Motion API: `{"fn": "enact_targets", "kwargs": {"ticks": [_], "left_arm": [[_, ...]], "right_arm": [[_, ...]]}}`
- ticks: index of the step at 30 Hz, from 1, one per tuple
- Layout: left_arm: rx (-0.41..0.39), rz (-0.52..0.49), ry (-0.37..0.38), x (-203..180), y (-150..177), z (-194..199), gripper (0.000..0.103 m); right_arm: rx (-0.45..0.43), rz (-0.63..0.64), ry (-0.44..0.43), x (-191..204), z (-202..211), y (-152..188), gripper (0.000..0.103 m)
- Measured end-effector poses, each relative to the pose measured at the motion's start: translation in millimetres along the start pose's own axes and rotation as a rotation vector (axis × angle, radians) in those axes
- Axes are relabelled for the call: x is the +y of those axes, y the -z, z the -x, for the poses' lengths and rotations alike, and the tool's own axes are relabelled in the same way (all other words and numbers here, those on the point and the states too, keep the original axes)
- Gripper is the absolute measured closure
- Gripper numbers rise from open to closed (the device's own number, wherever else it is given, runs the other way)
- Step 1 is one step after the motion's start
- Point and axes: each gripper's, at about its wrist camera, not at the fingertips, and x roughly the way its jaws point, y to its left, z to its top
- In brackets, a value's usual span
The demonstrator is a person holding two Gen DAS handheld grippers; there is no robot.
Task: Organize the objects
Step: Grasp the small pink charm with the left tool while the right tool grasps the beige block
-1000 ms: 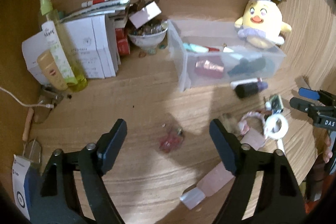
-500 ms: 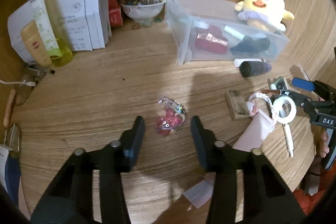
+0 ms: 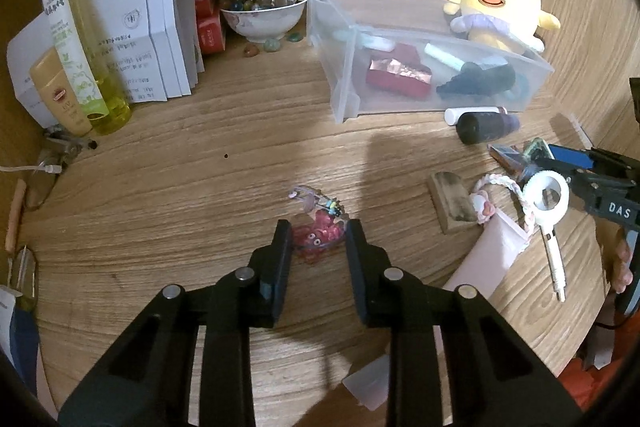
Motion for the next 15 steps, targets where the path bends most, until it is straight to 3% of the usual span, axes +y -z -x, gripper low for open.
{"fn": "enact_targets", "kwargs": {"ticks": [5,15], "left_arm": [[-0.037,0.002,0.018,-1.4,-1.7,7.9,0.096],[-0.035,0.022,0.026,-0.1,-5.4,14.1,0.098]], "right_arm": [[0.004,-0.010,0.007,-1.3,-2.2,0.4,0.088],[-0.057,-0.048,0.010,-11.8,15.9,-0.7,0.088]]}}
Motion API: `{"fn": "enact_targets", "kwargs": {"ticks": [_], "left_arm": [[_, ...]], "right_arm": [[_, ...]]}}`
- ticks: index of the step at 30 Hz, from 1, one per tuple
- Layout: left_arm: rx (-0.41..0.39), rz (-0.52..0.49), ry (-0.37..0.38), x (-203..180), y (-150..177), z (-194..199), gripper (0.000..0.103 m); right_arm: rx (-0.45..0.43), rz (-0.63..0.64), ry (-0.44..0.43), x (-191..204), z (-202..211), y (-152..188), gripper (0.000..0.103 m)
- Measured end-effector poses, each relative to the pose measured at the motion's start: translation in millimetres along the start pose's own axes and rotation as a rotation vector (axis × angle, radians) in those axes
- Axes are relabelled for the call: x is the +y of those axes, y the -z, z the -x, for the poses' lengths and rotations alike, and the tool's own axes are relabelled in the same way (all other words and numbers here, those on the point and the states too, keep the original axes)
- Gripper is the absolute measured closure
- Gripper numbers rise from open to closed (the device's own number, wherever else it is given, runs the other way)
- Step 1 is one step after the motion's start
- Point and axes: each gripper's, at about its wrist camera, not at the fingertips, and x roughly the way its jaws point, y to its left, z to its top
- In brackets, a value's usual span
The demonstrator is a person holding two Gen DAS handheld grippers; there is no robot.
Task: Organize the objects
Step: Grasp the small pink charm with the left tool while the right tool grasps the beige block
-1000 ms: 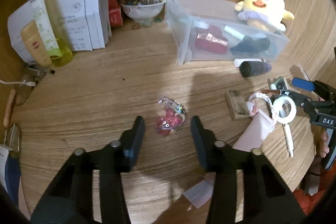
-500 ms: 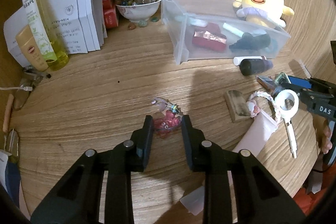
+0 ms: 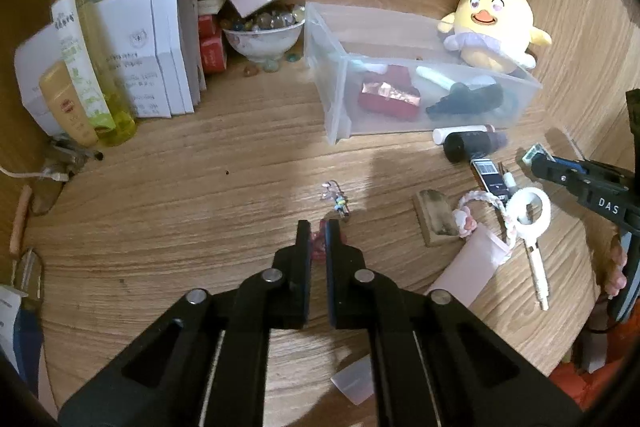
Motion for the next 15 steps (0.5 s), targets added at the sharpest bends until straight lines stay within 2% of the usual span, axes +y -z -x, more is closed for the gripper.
{"fn": "enact_targets", "kwargs": {"ticks": [3,7,15], "left_arm": [[0.014,-0.004,-0.016,1.1,1.0,-2.0,0.092],[0.049,-0.023,-0.024,-1.8,4.6,-9.7,0.078],[0.050,-0.079,-0.044,-11.3,1.5,-20.7,0.079]], "right_arm": [[-0.017,-0.008,-0.002,-3.0,6.7,-0.9,0.088],[-0.041,-0.005,0.002,-4.7,15.1,-2.9,0.088],[-0.063,0.003,-0.001,-3.7,21.8,-6.7,0.088]]}}
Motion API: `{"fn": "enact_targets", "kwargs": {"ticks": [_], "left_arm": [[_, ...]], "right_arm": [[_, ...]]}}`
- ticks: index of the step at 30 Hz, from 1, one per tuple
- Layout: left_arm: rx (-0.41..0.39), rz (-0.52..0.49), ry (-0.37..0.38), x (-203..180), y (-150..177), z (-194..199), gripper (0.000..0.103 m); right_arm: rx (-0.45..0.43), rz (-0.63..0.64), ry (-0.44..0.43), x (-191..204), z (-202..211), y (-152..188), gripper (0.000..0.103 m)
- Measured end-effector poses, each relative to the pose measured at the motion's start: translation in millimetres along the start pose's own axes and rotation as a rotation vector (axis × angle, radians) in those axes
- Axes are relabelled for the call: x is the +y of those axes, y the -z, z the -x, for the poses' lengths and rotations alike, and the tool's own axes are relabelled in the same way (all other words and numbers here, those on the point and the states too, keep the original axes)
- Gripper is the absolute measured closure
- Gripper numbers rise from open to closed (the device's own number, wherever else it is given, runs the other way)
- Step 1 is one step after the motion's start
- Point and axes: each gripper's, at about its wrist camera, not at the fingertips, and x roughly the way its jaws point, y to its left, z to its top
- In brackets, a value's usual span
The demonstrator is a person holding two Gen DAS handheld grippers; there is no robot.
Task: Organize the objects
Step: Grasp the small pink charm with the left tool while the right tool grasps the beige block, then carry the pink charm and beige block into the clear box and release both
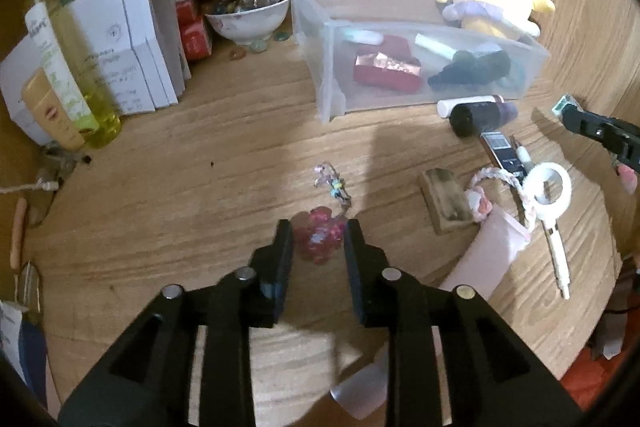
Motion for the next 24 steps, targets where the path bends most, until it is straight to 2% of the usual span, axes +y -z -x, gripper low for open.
{"fn": "enact_targets", "kwargs": {"ticks": [5,17,24], "left_arm": [[-0.021,0.022,0.002,1.3,-5.9,2.8,0.079],[-0.199,0.044,0.051,-10.9,-46.4,47.8,0.079],[-0.261,0.048,0.086,-22.0,-72.4,61.2,0.079]], "right_arm": [[-0.028,0.001,-0.011,2.4,5.6,-5.9,0.088],[-0.121,0.020,-0.033,6.1,21.6,-34.2,0.088],[-0.166,0.025,-0.032,3.2,25.8,-50.6,0.088]]}}
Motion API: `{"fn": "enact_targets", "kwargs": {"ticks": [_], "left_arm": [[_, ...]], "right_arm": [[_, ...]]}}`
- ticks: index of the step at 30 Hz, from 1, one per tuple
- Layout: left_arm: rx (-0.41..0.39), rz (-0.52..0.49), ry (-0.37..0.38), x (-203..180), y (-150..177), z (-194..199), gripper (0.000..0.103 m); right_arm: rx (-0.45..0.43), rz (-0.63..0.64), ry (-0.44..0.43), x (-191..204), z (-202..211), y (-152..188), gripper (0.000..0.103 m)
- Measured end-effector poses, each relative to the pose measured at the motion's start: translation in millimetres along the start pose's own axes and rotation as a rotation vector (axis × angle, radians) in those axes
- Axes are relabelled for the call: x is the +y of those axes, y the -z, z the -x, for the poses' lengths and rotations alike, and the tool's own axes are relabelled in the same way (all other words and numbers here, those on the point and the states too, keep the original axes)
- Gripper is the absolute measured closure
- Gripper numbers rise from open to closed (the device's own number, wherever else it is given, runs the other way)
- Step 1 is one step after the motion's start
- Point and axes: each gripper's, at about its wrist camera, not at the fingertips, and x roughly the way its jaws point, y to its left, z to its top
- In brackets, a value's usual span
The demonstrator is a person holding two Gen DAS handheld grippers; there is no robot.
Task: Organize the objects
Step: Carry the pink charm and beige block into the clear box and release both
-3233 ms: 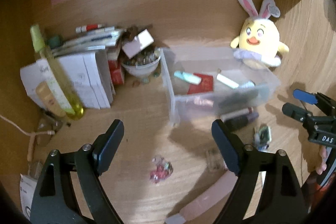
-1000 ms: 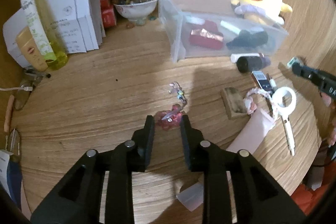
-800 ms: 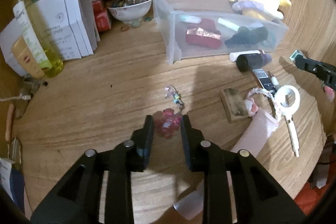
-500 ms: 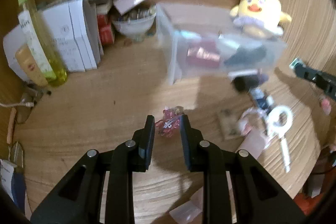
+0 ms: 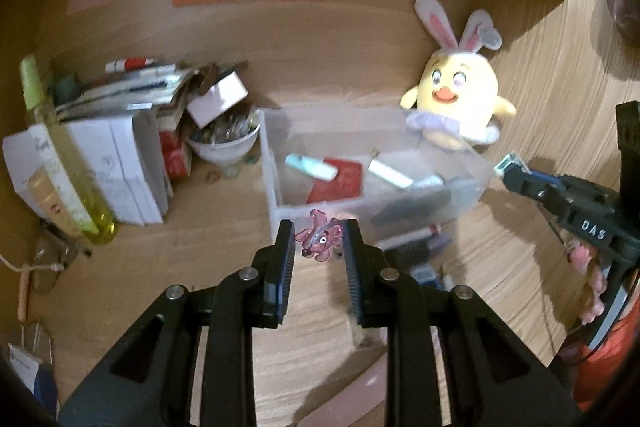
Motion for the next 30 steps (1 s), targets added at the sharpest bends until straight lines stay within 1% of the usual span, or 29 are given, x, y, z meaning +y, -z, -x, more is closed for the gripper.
{"fn": "enact_targets", "kwargs": {"ticks": [10,13,16,22,25,30], "left_arm": [[-0.044,0.041,0.047,-5.7,-32.1,-3.6,0.079],[-0.056,0.053,0.055,-6.2,-40.8,-6.8,0.079],[-0.064,0.047,0.048,-9.3,-47.7,-11.3,0.079],[-0.041,0.034,0.059,-15.5,-60.6,-31.6,0.079],[-0.016,0.031,0.065,-17.1,-64.2,-45.9,0.079],[0.051,0.012,0.064,-19.5,-62.9,-74.9,0.079]], "right_arm": [[-0.051,0.007,0.006,-5.0,-2.3,-23.1,0.088],[-0.051,0.007,0.002,-5.4,-7.5,-28.1,0.088],[-0.041,0.003,-0.001,-6.5,-15.5,-29.9,0.088],[-0.004,0.004,0.026,-10.1,-36.7,-33.0,0.088],[0.023,0.023,0.058,-13.1,-49.3,-33.5,0.088],[0.077,0.029,0.105,-23.6,-71.5,-31.3,0.088]]}}
